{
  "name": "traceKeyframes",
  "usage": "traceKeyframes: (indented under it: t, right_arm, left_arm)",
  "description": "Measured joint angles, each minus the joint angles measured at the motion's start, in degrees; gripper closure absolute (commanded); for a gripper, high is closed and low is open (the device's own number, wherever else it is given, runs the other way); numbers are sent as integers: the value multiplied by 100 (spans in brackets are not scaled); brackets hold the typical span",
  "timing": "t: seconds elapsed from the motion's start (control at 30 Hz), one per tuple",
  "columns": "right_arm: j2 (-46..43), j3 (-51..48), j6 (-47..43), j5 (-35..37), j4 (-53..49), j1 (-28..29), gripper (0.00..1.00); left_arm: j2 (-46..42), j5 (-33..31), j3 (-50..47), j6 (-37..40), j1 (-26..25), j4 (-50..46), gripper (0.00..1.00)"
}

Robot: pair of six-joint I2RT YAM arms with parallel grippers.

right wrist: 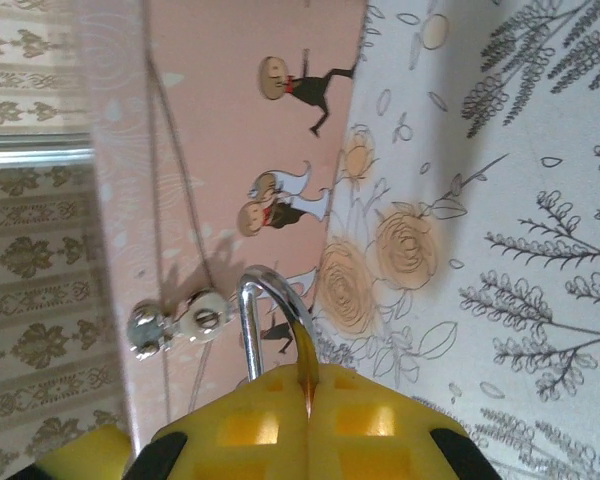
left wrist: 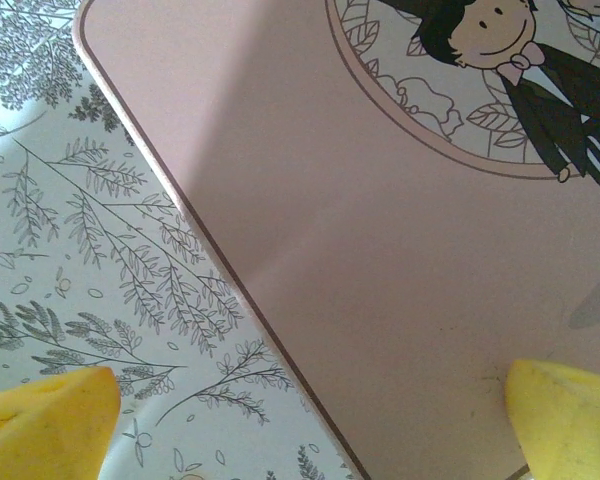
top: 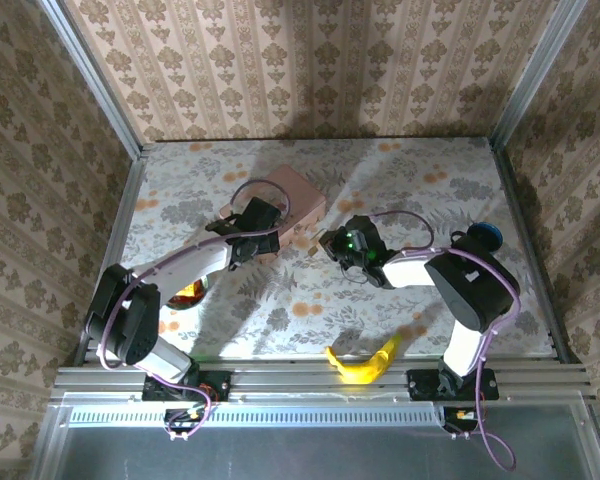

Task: Unlock a padlock with a key

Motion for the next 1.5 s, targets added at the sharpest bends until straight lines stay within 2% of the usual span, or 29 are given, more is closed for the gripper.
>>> traceKeyframes:
  t: [0.23, 0.4, 0.67, 0.8, 1.0, 1.43, 1.5]
  right_arm:
    - [-1062, -24, -697, 140, -1005, 11, 100]
    - [-1812, 122, -1569, 195, -2415, 9, 100]
    - [-2092, 638, -2892, 297, -4629, -136, 100]
    - [-1928, 1082, -3462, 507, -5606, -208, 100]
    - [-1397, 1827, -4057, 1239, -6791, -208, 100]
    - [398, 3029, -4564, 2743, -8157, -205, 100]
    - [603, 3217, -4610, 2874, -8288, -205, 97]
  left_arm:
    - [-391, 297, -431, -101, 372, 267, 0]
    - [-881, 485, -673, -98, 741, 254, 0]
    - [-1836, 929, -848, -162, 1191, 496, 0]
    - [-1947, 1207, -1012, -249, 1486, 616, 0]
    - [-1952, 1534, -1196, -367, 1613, 782, 0]
    - [-1947, 1880, -1276, -398, 1685, 957, 0]
    - [-1928, 1906, -1276, -422, 1705, 994, 0]
